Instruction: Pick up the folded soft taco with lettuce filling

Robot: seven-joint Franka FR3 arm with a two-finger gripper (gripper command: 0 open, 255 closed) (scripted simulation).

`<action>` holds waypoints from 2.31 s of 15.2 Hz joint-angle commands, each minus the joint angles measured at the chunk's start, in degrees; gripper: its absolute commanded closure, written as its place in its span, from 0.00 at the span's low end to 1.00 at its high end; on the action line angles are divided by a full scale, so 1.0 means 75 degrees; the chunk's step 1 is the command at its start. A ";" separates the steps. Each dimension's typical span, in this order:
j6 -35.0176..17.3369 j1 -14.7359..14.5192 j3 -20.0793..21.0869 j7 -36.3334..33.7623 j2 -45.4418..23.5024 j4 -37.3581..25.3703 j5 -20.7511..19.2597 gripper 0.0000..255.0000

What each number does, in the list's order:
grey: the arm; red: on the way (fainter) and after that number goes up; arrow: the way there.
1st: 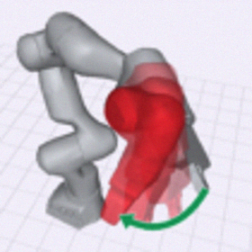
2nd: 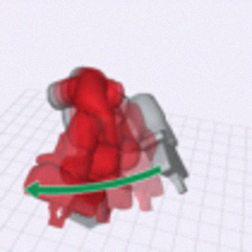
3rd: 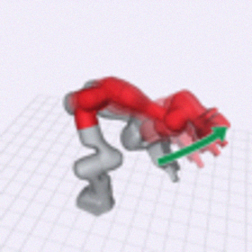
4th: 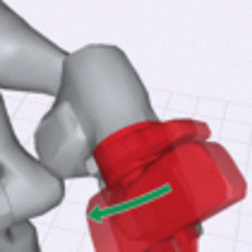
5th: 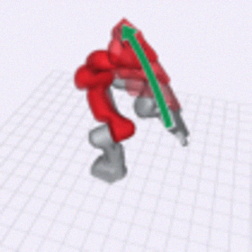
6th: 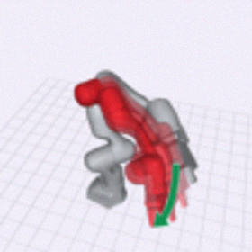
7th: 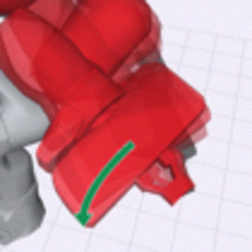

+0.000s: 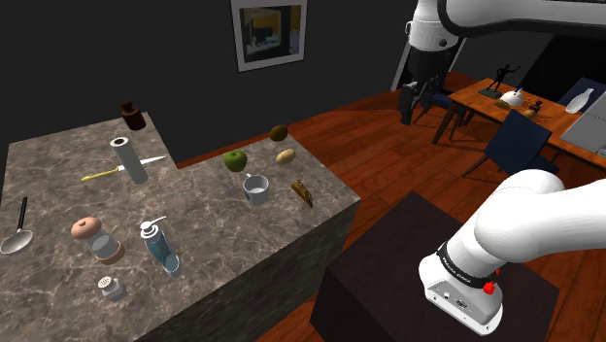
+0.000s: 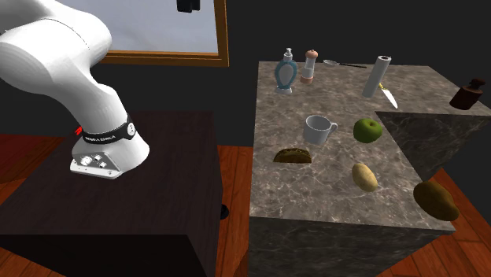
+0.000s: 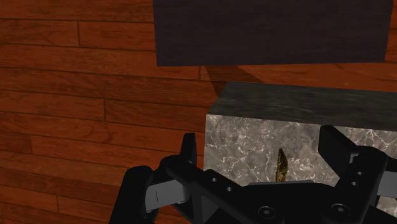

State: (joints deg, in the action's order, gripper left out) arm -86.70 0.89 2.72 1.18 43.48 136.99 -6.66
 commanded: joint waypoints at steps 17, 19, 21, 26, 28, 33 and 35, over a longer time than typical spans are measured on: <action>-0.4421 -0.0019 0.0449 -0.1106 -0.3275 0.1020 0.0071 0.00; -0.4927 -0.0003 0.0507 -0.1266 -0.3851 0.0937 0.0006 0.00; -0.5404 0.0011 0.0558 -0.1438 -0.4447 0.0806 -0.0085 0.00; -0.6440 0.0025 0.0638 -0.1914 -0.5991 0.0280 -0.0421 0.00; -0.6784 0.0006 0.0638 -0.2115 -0.6617 -0.0008 -0.0588 0.00; -0.7461 -0.0129 0.0544 -0.2579 -0.8174 -0.0904 -0.0993 0.00; -0.7661 -0.0208 0.0483 -0.2731 -0.8787 -0.1330 -0.1122 0.00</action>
State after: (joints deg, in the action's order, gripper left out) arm -143.21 -0.38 6.66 -18.68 -19.48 129.06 -14.43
